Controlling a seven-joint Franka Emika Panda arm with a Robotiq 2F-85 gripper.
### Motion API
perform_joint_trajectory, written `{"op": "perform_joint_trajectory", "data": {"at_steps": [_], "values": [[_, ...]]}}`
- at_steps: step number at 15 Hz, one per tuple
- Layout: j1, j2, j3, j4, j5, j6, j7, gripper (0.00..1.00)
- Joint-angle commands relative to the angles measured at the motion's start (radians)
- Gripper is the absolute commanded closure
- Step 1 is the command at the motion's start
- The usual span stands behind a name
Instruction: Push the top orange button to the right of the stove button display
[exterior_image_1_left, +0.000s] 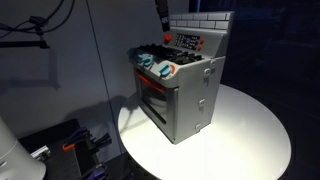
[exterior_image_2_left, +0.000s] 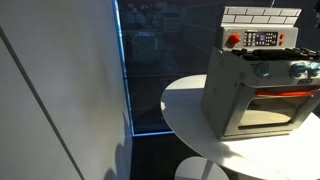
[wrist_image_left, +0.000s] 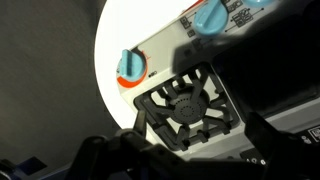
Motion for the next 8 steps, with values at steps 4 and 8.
{"op": "perform_joint_trajectory", "data": {"at_steps": [4,8], "values": [[0.010,0.130,-0.033,0.131,-0.038,0.045,0.081,0.00],[0.016,0.180,-0.055,0.177,-0.035,0.083,0.081,0.00]]}}
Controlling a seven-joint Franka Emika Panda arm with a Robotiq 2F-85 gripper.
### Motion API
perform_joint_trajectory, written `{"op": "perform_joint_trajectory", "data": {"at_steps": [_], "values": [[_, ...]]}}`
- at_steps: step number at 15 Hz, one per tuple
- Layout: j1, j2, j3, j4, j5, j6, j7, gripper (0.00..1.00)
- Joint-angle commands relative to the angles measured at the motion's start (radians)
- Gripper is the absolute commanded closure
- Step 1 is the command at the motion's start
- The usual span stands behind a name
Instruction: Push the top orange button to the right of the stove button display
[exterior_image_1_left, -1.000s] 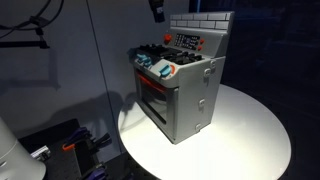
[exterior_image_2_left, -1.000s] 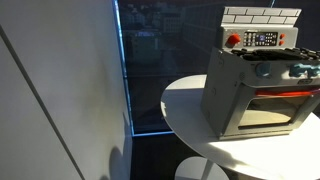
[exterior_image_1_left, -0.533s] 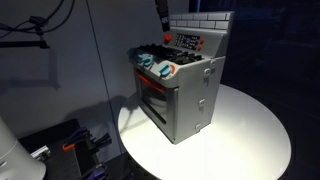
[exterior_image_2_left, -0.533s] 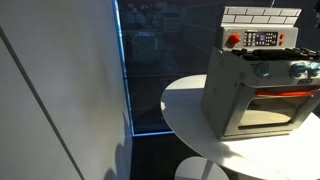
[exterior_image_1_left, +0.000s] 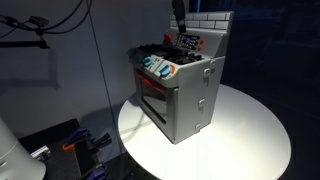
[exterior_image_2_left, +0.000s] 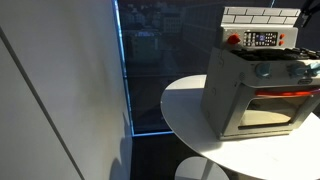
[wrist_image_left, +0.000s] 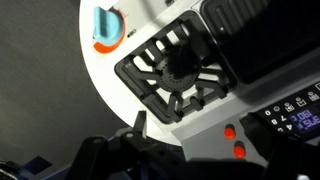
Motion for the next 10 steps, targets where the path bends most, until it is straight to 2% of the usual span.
{"op": "perform_joint_trajectory", "data": {"at_steps": [1,10], "values": [[0.015,0.060,-0.028,0.067,-0.019,0.021,0.024,0.00],[0.030,0.169,-0.067,0.140,0.002,0.023,0.008,0.00]]}}
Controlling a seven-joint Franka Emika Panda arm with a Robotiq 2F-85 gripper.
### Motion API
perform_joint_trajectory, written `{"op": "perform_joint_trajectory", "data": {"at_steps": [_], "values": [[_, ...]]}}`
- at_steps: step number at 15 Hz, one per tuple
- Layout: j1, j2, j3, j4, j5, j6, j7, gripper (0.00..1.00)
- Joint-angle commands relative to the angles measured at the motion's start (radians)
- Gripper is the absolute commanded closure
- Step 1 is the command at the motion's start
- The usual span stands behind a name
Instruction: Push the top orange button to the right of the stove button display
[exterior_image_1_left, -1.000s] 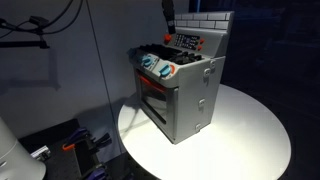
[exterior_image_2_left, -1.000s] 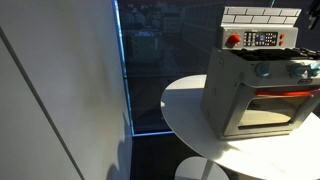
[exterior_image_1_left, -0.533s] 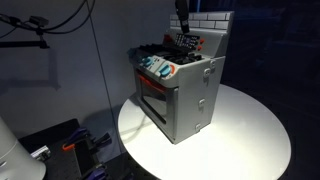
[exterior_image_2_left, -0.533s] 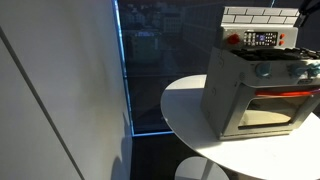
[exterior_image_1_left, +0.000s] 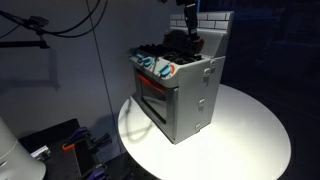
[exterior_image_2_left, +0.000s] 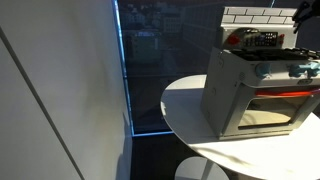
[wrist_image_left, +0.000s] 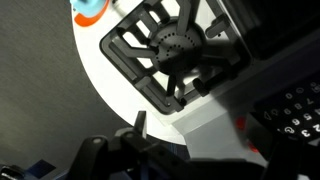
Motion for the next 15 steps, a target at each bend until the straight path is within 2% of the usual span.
{"op": "perform_joint_trajectory", "data": {"at_steps": [1,15], "values": [[0.023,0.055,-0.025,0.063,0.001,-0.007,0.008,0.00],[0.052,0.128,-0.054,0.122,0.011,0.040,-0.012,0.00]]}}
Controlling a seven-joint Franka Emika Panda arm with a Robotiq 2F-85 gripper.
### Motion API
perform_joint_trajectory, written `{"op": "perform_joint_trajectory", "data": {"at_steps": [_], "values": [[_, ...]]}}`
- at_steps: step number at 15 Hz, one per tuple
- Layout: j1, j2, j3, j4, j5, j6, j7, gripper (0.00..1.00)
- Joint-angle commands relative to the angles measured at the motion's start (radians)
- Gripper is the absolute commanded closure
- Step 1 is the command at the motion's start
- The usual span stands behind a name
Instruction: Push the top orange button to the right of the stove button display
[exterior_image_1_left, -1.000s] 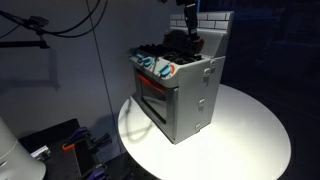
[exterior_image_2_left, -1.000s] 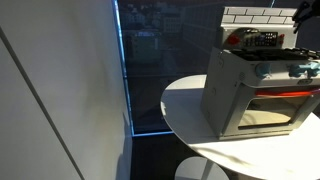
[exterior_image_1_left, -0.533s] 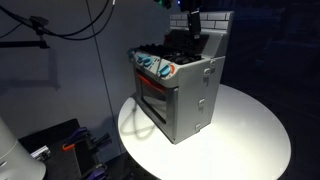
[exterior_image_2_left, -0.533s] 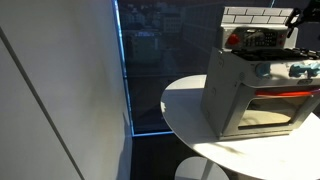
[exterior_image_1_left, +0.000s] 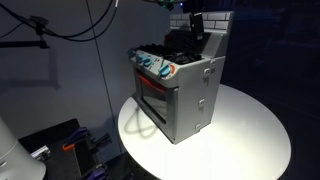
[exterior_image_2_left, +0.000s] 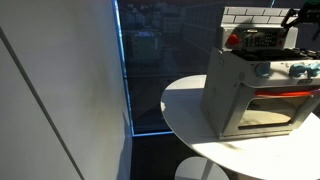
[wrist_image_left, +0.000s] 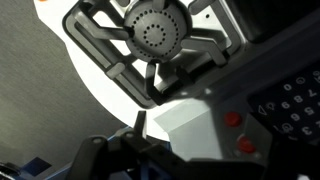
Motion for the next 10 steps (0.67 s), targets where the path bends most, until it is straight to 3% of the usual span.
{"op": "perform_joint_trajectory", "data": {"at_steps": [1,10], "values": [[0.013,0.026,-0.019,0.046,0.013,0.009,-0.013,0.00],[0.013,0.050,-0.024,0.070,0.015,0.016,-0.018,0.00]]}}
